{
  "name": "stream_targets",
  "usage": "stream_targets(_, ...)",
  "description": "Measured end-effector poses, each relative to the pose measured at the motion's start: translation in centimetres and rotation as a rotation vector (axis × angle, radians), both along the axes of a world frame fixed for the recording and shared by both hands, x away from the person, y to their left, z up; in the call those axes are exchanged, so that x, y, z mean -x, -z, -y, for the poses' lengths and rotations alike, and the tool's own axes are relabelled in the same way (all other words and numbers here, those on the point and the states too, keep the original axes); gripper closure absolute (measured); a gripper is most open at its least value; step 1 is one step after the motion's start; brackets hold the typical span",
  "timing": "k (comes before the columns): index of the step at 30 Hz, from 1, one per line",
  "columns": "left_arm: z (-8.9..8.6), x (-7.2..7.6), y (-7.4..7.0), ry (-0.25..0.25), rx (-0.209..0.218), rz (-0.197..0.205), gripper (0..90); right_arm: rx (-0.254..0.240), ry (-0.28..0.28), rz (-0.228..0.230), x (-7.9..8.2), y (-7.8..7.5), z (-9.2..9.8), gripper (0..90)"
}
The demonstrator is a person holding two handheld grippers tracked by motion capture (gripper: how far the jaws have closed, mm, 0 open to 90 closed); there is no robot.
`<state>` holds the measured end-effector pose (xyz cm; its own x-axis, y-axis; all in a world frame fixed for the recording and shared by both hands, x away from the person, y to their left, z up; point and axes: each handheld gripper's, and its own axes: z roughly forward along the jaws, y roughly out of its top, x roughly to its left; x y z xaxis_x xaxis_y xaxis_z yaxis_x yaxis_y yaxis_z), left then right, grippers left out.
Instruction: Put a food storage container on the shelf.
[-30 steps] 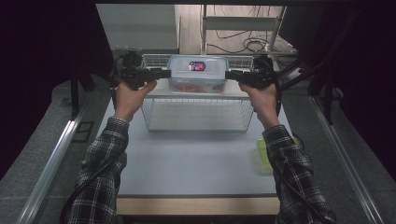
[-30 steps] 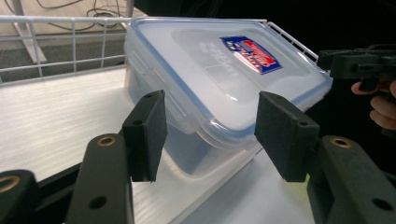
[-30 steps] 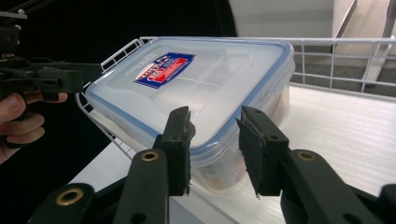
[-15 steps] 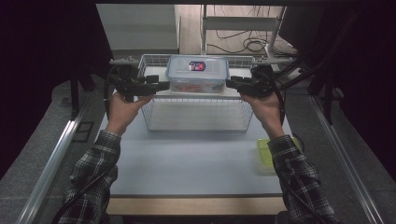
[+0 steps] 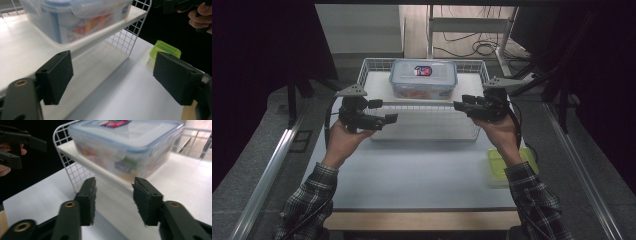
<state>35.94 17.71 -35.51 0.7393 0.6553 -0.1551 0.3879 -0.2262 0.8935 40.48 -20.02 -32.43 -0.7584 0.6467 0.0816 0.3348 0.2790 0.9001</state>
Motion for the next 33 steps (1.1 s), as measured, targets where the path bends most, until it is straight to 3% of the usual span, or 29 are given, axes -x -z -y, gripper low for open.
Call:
stream_targets(11,0.9,3.7,3.2,0.011,-0.062,0.011,5.4,0.066,-0.057,0.007,3.4,3.1,-0.4,22.9)
stream_targets(16,1.0,5.1,4.8,0.015,-0.051,0.016,3.2,0.071,-0.063,0.020,4.6,4.5,-0.4,13.4)
stream_targets(24,0.7,6.8,7.8,0.032,-0.041,0.008,2.6,0.051,-0.068,0.016,6.3,6.9,-0.2,6.6)
stream_targets(26,0.6,7.3,8.5,0.034,-0.040,0.023,2.8,0.037,-0.066,0.016,6.6,7.8,0.0,5.5)
stream_targets(33,0.8,8.7,10.6,0.033,-0.006,0.031,3.1,0.048,-0.051,-0.015,7.7,10.6,0.6,3.7)
